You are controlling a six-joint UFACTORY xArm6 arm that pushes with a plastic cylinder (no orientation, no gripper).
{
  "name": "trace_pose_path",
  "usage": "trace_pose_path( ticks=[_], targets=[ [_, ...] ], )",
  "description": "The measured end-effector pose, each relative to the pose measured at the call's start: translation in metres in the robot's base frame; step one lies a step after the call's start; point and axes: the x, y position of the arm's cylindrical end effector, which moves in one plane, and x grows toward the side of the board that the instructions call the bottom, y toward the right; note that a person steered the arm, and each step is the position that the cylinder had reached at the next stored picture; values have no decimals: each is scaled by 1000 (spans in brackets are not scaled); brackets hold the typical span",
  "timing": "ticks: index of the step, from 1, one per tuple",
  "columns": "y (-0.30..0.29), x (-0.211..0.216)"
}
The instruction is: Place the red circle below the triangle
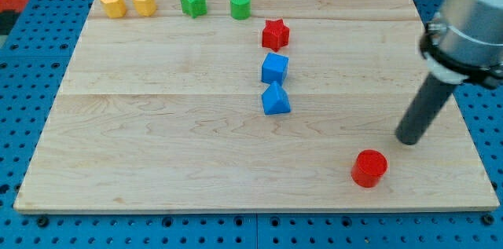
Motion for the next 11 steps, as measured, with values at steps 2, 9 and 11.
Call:
trace_pose_path(
  ticks=[2,9,11],
  targets=[
    [-8,54],
    [-171,59],
    [-137,45]
  ],
)
